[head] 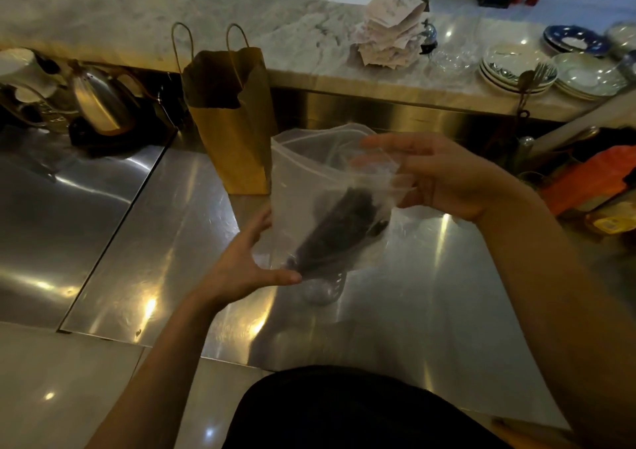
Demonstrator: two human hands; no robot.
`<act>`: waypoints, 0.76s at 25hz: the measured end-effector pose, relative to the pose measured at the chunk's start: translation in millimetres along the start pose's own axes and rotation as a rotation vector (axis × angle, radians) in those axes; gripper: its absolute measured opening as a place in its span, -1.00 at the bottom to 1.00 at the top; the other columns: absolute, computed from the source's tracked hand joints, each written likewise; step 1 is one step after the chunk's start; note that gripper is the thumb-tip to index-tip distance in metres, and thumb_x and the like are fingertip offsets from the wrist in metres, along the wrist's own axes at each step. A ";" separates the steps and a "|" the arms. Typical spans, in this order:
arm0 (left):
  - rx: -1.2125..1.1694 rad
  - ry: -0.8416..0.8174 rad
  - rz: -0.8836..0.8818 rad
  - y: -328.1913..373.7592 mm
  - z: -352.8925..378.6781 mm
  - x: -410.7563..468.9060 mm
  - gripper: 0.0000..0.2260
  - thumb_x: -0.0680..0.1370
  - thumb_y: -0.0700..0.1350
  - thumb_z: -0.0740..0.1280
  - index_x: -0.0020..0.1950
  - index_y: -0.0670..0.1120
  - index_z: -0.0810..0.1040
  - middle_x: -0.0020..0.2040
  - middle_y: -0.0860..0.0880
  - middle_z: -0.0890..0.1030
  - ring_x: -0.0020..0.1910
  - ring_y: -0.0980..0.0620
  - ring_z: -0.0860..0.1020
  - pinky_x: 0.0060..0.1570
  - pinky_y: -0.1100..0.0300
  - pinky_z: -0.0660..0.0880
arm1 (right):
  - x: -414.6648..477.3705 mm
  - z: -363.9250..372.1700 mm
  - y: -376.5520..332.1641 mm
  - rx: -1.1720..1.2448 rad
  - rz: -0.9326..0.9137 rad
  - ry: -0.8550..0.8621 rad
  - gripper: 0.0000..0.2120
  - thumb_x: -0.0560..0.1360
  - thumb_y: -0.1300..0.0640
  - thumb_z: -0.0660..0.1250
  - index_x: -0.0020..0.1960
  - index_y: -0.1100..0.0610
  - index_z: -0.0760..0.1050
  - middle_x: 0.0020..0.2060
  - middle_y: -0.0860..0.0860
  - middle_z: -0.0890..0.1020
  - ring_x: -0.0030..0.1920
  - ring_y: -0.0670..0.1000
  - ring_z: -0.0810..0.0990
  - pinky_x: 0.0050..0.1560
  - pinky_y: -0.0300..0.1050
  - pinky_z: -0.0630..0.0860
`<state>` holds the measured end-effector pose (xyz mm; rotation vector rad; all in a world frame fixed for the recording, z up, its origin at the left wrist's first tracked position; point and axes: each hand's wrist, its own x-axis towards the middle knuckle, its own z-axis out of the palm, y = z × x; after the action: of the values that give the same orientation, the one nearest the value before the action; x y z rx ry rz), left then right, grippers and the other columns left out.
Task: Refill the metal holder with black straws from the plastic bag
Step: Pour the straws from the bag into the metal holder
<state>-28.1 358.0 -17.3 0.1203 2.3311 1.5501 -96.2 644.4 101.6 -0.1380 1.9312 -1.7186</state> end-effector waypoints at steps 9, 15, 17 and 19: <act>-0.179 0.139 0.079 9.0 46.0 12.2 -0.68 0.47 -0.13 0.45 0.21 -0.04 0.57 0.07 0.04 0.67 0.07 0.15 0.64 0.01 0.31 0.56 | 31.8 -0.2 0.8 0.389 0.000 0.228 -0.69 0.56 -0.04 0.26 0.20 0.10 0.57 -0.12 0.03 0.64 -0.20 -0.03 0.60 -0.17 -0.15 0.57; -0.140 0.318 0.033 39.5 39.0 10.9 -0.80 0.50 -0.08 0.44 0.09 0.12 0.56 -0.09 0.23 0.63 -0.11 0.25 0.64 -0.15 0.29 0.59 | 9.2 24.7 16.7 0.320 -0.336 0.842 -0.81 0.53 0.13 0.33 0.12 0.15 0.51 -0.07 0.04 0.65 -0.11 -0.07 0.65 -0.08 -0.15 0.58; -0.094 0.438 0.051 58.7 41.1 10.8 -0.90 0.51 -0.05 0.43 -0.03 0.07 0.55 -0.18 0.12 0.64 -0.21 0.18 0.63 -0.21 0.23 0.59 | -8.3 56.5 31.2 -0.022 -0.488 0.874 -0.88 0.50 0.18 0.37 0.02 0.13 0.50 -0.14 -0.03 0.61 -0.14 -0.18 0.60 -0.08 -0.25 0.54; -0.029 0.503 0.124 75.3 49.0 13.3 -0.91 0.53 -0.02 0.39 -0.13 0.02 0.53 -0.23 -0.03 0.64 -0.27 0.08 0.61 -0.27 0.10 0.56 | -14.3 84.2 40.2 -0.223 -0.477 0.659 -0.77 0.48 0.05 0.41 0.08 0.09 0.49 -0.03 -0.08 0.60 -0.01 -0.22 0.58 -0.02 -0.36 0.52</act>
<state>-33.4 434.8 31.1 -0.1537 2.7178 1.8454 -34.5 582.8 65.4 -0.1311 2.7505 -2.0118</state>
